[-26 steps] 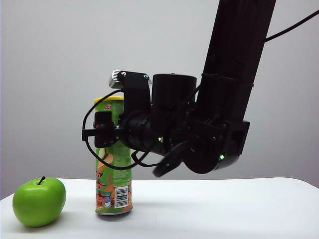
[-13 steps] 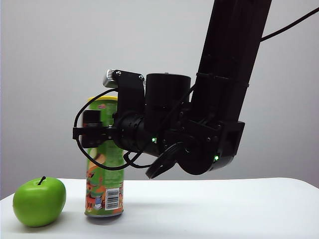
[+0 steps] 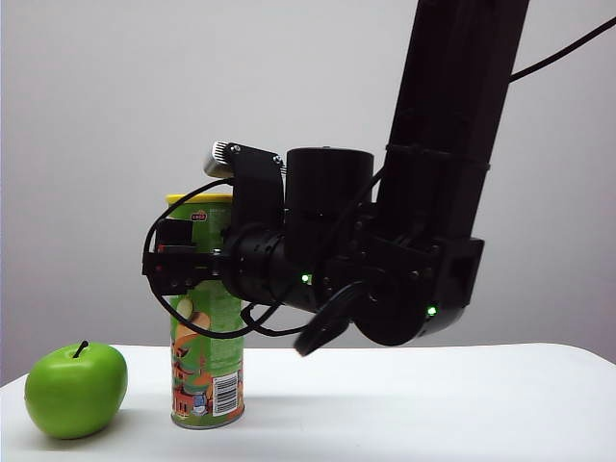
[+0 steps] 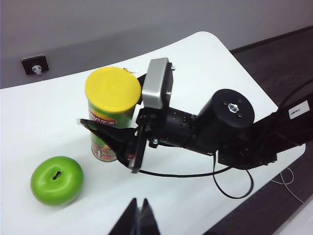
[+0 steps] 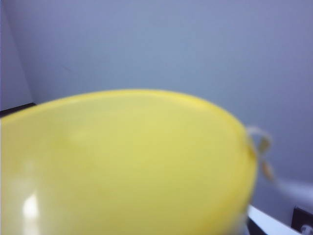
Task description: Pick up the green bucket of chips from the desk, place it near the apple, and finally stand it up.
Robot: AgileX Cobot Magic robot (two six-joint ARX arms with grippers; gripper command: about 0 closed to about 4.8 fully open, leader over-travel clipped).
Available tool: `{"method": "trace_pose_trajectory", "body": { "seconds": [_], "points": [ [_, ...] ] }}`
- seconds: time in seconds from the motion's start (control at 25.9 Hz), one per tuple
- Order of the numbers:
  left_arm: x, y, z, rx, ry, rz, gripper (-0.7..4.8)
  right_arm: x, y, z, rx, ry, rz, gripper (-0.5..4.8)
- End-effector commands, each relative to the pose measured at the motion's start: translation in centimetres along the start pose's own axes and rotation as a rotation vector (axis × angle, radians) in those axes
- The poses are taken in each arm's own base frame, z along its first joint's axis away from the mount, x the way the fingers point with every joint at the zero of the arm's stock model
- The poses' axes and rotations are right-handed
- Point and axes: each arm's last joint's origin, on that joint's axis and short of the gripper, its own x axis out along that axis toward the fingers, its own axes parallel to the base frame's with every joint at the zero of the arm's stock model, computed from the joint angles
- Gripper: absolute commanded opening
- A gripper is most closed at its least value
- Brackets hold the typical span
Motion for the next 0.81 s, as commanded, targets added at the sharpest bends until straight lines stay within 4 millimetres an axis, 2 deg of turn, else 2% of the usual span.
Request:
{"method": "trace_pose_trajectory", "body": {
  "seconds": [0.04,0.23,0.42,0.66,0.81],
  "points": [
    [-0.1,0.0,0.2,0.013,-0.022,-0.004,-0.05,-1.0,0.2,1.0,0.032,-0.011,0.024,4.79],
    [-0.1,0.0,0.2,0.018,-0.022,-0.003,-0.05,-2.7,0.3,2.5,0.068,0.01,0.027,4.79],
    [-0.1,0.0,0.2,0.021,-0.022,-0.003,-0.05,-4.3,0.3,2.7,0.097,0.093,0.017,4.79],
    [-0.1,0.0,0.2,0.021,-0.022,-0.002,-0.04,-7.5,0.4,2.6,0.151,0.163,0.005,4.79],
    [-0.1,0.0,0.2,0.079,-0.02,0.011,-0.05,-10.5,0.4,4.1,0.199,0.18,-0.01,4.79]
  ]
}}
